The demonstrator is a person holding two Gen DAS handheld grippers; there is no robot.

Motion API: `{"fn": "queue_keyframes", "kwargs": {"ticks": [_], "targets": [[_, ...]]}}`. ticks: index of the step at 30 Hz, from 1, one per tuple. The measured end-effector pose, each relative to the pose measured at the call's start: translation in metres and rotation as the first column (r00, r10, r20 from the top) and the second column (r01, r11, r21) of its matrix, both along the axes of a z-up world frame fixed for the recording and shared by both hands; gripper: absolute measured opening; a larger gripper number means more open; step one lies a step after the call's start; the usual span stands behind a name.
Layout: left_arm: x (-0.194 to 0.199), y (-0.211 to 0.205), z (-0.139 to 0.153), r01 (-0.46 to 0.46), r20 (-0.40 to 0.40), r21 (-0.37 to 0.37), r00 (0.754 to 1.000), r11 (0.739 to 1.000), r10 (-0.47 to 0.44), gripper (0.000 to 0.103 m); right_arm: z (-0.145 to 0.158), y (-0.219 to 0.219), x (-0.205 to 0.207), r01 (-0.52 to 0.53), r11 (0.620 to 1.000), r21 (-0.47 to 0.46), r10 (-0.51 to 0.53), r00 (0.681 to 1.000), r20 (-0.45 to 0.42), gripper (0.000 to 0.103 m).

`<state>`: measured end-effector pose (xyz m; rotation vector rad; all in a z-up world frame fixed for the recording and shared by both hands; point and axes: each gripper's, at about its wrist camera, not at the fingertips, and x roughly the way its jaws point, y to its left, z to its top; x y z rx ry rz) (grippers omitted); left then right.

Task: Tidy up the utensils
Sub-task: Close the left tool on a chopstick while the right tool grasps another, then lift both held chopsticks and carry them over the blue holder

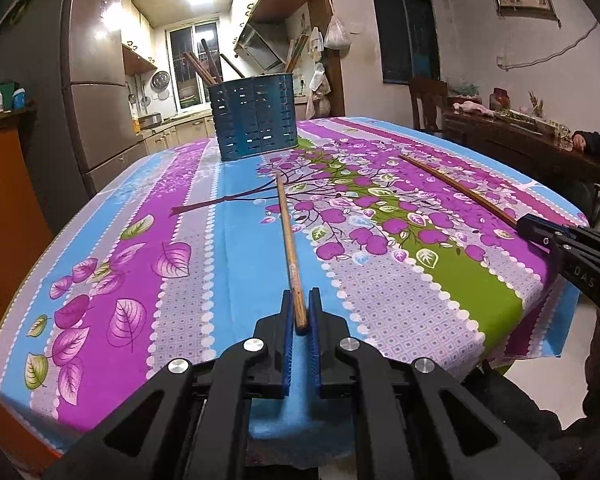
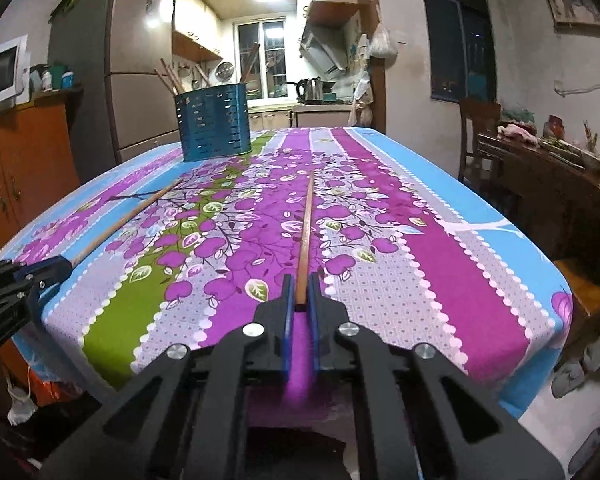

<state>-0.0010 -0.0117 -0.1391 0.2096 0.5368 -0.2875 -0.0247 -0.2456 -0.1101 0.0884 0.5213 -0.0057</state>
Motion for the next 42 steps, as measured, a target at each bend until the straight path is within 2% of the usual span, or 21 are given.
{"fn": "queue_keyframes", "kwargs": {"ticks": [3,7,11,15,23,30,33,37,42], "targets": [[0.0,0.001,0.0,0.002,0.003,0.004,1.0,1.0,-0.002,0.007,0.002,-0.001,0.0,0.002,1.0,0.015,-0.002,1.0,-0.008,0.005],[-0.003,0.009,0.008,-0.027,0.02,0.005,0.999,1.0,0.027,0.007,0.009,0.003,-0.006,-0.007,1.0,-0.02,0.007,1.0,-0.005,0.005],[-0.011,0.017,0.024,-0.033,0.062,0.022,0.998,0.999,0.032,0.007,0.03,0.008,-0.016,-0.018,0.995,-0.093,0.021,0.999,0.036,0.005],[-0.017,0.021,0.039,-0.022,0.086,0.052,0.996,0.998,0.018,0.007,0.058,0.014,-0.025,-0.03,0.984,-0.175,0.052,0.991,0.12,0.005],[-0.016,0.041,0.089,0.002,0.104,-0.036,0.995,0.999,0.002,0.007,0.119,0.006,-0.014,-0.08,0.982,-0.171,0.12,0.964,0.238,0.005],[0.025,0.059,0.147,0.033,0.062,-0.139,0.998,0.99,-0.024,0.007,0.169,0.006,0.022,-0.145,0.971,-0.192,0.197,0.937,0.289,0.005],[0.052,0.065,0.167,0.026,0.03,-0.167,0.999,0.986,-0.021,0.007,0.186,0.007,0.048,-0.181,0.966,-0.184,0.226,0.937,0.268,0.005],[0.079,0.064,0.188,0.042,0.026,-0.176,0.999,0.984,-0.038,0.007,0.205,0.009,0.079,-0.233,0.959,-0.159,0.265,0.938,0.224,0.005],[0.113,0.061,0.204,0.049,-0.014,-0.199,0.999,0.979,-0.053,0.007,0.218,0.015,0.112,-0.281,0.952,-0.12,0.299,0.938,0.174,0.005]]}}
